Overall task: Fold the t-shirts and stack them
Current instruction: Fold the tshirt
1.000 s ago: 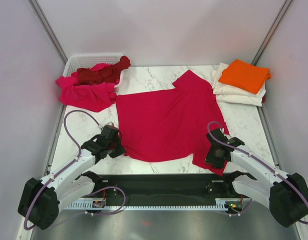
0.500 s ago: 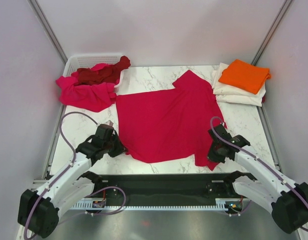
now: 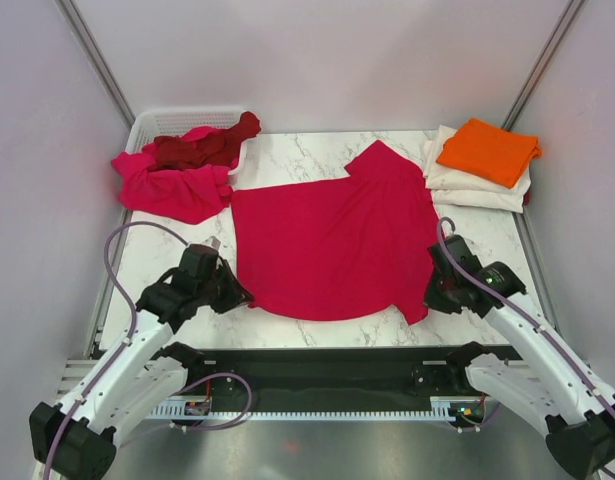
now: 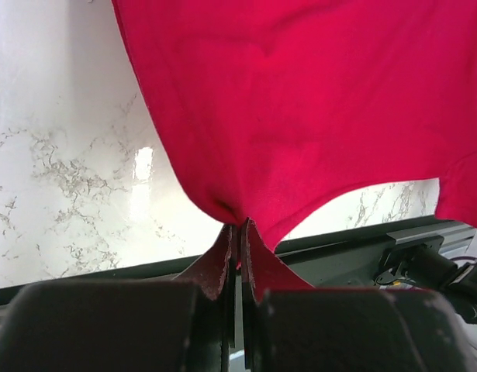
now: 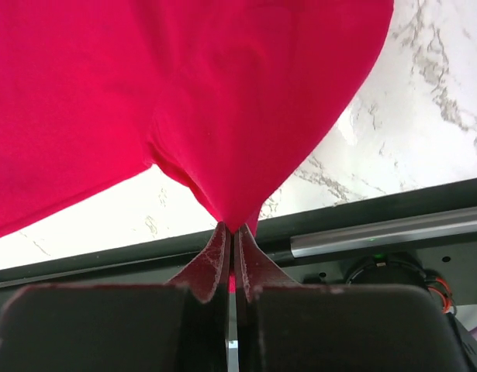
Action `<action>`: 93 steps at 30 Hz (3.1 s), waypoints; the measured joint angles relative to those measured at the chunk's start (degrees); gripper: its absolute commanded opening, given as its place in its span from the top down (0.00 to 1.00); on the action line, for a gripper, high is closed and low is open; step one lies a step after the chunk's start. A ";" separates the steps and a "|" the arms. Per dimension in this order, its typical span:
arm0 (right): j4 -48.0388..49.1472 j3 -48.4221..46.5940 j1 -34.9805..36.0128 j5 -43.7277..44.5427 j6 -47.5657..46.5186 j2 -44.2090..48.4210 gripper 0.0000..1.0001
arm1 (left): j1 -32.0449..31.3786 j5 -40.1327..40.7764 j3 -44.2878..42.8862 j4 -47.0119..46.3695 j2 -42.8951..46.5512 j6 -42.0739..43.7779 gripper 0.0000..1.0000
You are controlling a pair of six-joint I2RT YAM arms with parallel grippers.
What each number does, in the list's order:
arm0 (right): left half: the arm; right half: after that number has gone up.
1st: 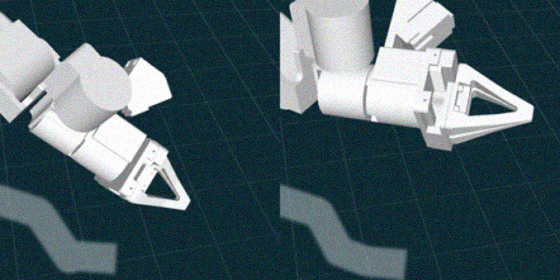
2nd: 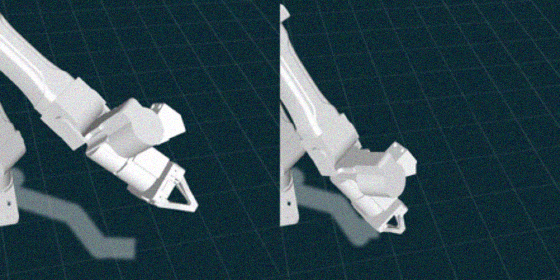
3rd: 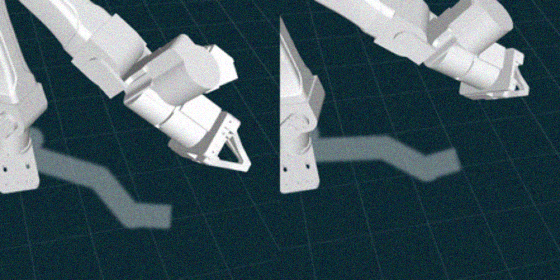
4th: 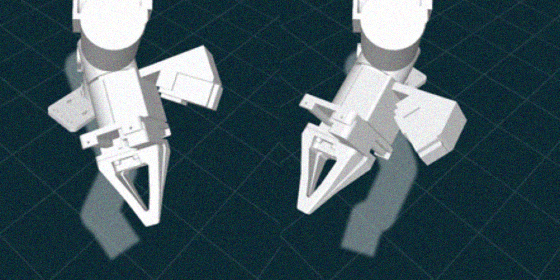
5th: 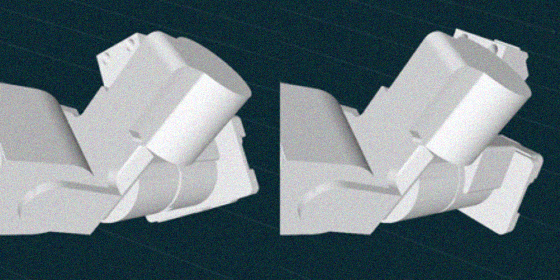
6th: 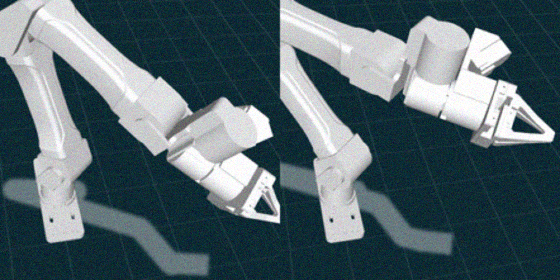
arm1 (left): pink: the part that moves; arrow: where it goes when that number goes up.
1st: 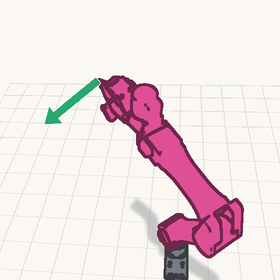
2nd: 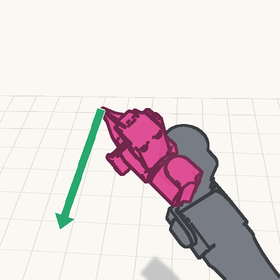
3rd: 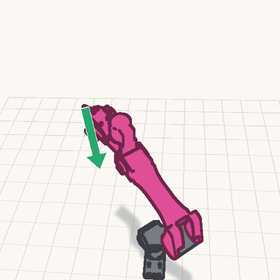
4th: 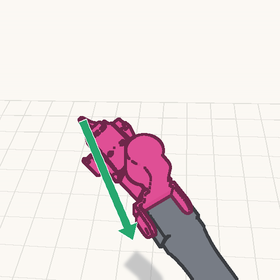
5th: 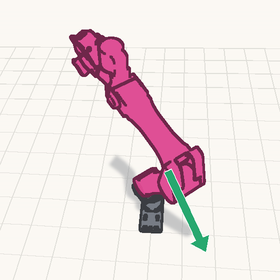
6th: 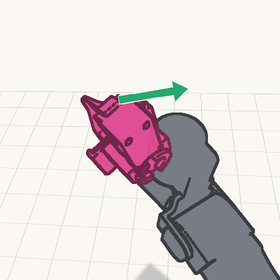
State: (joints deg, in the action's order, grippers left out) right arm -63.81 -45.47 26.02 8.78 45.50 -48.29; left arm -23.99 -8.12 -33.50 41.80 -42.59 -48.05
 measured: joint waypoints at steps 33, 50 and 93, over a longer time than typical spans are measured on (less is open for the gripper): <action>11.54 -43.95 -9.70 8.85 -25.88 -54.97 1.00 | 15.19 -2.99 -31.17 -2.82 -48.35 21.86 0.98; 10.29 -41.38 -12.59 11.72 -26.21 -54.82 0.99 | 15.80 -2.84 -27.82 -2.75 -49.05 25.86 0.98; 25.70 -14.40 -18.64 -5.77 -21.31 -33.68 0.02 | 12.50 3.98 -4.35 -26.47 -37.83 10.67 0.51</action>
State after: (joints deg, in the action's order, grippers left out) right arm -38.11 -59.88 7.38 3.01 24.18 -81.97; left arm -11.49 -4.14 -37.85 15.33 -80.42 -37.39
